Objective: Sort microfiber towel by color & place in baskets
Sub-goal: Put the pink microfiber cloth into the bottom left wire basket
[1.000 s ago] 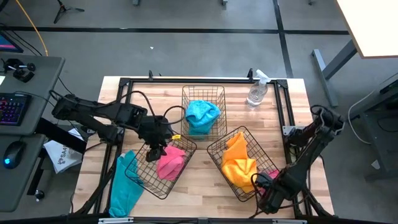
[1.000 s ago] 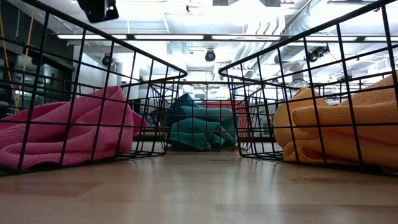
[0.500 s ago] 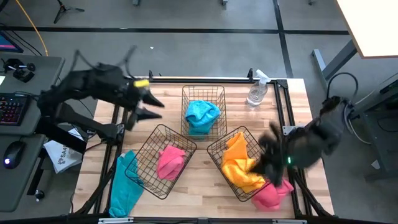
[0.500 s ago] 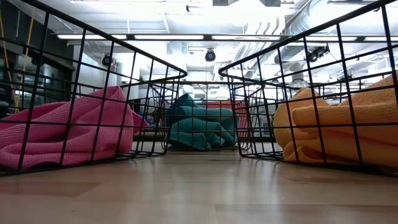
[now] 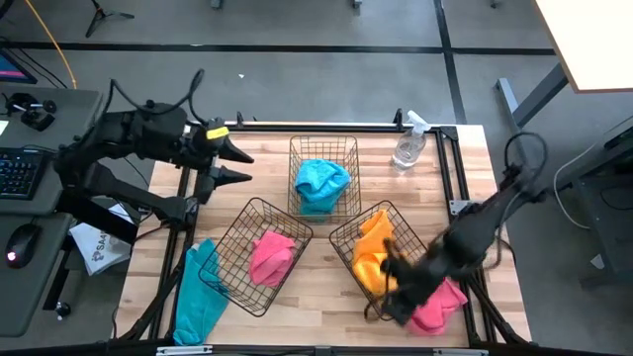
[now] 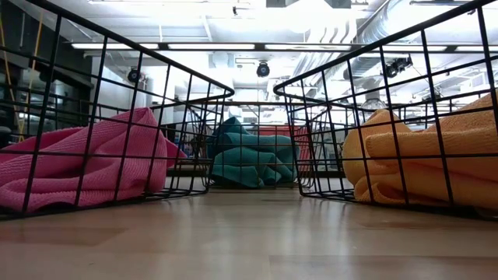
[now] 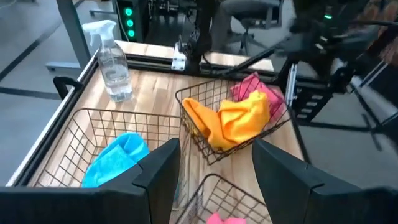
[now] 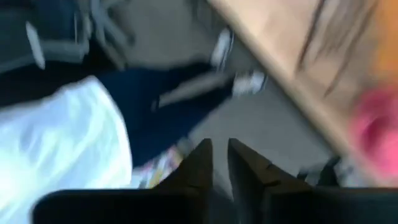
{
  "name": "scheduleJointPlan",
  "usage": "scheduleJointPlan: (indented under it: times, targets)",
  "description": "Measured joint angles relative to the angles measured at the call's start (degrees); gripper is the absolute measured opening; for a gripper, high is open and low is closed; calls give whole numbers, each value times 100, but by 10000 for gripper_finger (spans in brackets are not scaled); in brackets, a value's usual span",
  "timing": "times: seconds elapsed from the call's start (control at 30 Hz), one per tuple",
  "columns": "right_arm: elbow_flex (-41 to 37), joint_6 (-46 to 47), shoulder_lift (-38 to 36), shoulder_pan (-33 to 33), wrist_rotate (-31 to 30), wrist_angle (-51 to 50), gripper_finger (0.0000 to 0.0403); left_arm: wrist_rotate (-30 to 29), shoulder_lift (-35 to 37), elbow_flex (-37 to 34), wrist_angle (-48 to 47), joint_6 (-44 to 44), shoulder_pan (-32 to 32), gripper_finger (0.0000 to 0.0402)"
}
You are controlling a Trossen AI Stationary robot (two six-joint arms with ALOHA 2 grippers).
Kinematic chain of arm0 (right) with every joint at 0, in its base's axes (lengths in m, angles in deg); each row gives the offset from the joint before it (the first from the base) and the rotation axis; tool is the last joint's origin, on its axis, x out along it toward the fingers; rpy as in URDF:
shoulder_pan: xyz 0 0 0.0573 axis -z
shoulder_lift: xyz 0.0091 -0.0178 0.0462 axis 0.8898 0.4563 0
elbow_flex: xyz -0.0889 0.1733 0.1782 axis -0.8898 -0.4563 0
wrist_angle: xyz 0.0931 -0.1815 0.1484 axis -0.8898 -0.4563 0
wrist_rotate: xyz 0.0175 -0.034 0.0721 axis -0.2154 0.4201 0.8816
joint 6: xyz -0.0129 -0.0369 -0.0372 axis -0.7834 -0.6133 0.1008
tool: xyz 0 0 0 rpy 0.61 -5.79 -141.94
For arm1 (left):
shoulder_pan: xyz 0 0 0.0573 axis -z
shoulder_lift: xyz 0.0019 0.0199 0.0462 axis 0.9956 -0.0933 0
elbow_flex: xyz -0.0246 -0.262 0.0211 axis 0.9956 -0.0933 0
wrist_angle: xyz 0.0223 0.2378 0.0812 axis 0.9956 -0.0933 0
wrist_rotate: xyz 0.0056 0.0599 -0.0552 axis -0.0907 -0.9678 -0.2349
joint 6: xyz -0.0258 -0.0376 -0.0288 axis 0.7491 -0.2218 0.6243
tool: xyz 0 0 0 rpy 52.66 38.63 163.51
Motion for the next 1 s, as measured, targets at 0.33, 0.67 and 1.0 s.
scheduleJointPlan:
  times: [0.33, 0.67, 1.0]
  targets:
    - [-644, 1119, 1092, -1214, 1785, 1145, 214, 127, -251, -668, 8, -277, 0, 187]
    - [-650, 978, 1228, -1869, -276, -1099, 302, 465, -522, -685, 958, 1016, 192, 187]
    - [-1520, 1535, 1236, -2489, -609, -811, 303, 302, -780, -680, 3014, 1966, 701, 187]
